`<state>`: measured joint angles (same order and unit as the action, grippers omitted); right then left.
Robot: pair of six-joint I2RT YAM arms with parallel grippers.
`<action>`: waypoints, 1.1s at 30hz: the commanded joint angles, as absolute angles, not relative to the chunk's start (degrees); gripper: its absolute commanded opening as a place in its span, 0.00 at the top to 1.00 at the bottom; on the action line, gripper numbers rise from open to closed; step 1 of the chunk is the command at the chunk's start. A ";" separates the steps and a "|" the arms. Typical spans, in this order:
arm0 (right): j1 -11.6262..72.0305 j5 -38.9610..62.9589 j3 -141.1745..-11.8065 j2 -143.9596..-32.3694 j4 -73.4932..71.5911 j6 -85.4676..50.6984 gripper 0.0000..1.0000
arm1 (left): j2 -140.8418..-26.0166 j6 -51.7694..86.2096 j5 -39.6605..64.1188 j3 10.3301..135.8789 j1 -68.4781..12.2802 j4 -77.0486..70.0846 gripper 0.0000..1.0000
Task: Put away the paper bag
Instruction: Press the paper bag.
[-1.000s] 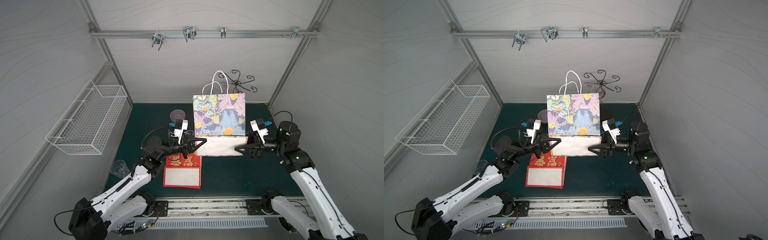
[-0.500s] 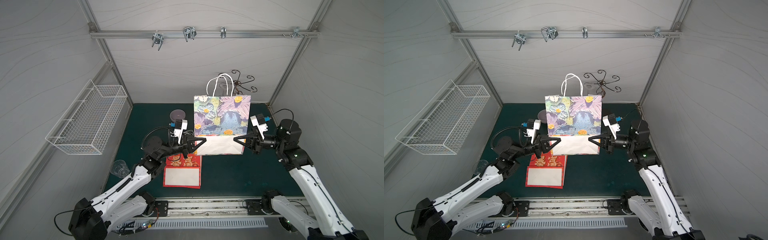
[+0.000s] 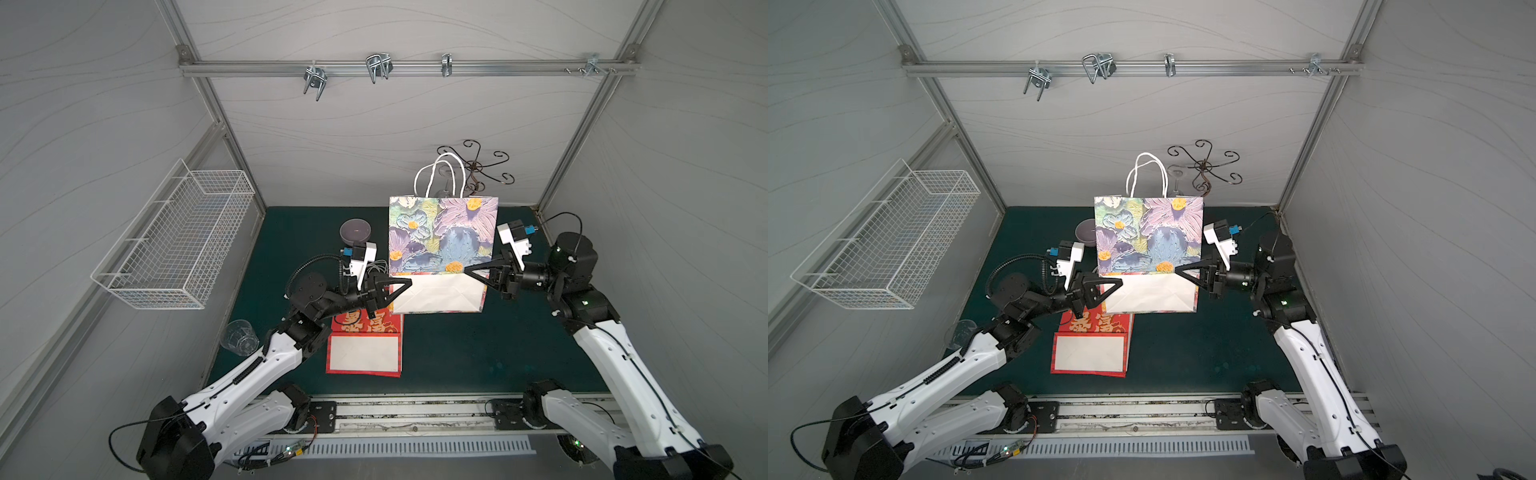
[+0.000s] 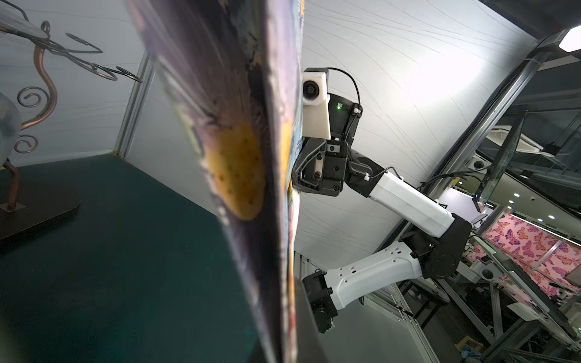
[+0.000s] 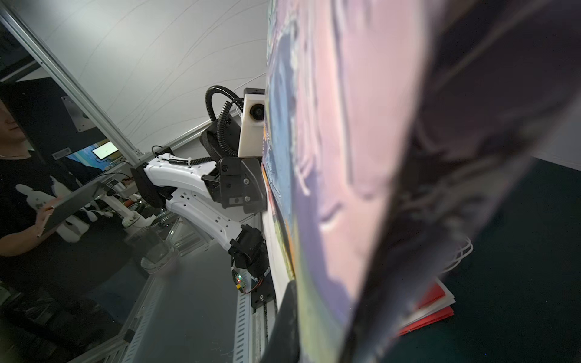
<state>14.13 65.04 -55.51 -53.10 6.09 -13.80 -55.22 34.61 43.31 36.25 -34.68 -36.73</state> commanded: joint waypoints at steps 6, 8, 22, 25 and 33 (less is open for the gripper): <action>14.22 63.87 -58.68 -53.51 4.08 -14.46 0.68 | -54.48 33.14 46.26 35.43 -34.92 -36.57 1.00; 13.96 64.18 -58.97 -53.83 4.38 -14.33 0.78 | -54.40 32.92 46.88 35.16 -34.98 -36.11 1.00; 11.59 62.67 -59.66 -53.95 2.92 -15.55 0.65 | -53.85 30.97 48.27 33.47 -35.21 -33.43 1.00; 10.88 63.54 -59.68 -54.48 1.59 -16.70 0.82 | -53.70 30.44 48.63 33.31 -35.27 -32.69 1.00; 10.20 63.72 -59.83 -54.84 0.22 -17.46 0.82 | -53.73 29.44 48.83 32.77 -35.42 -31.62 1.00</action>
<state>10.85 63.66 -58.28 -54.65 2.92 -16.86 -54.46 31.00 47.24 32.84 -35.05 -30.79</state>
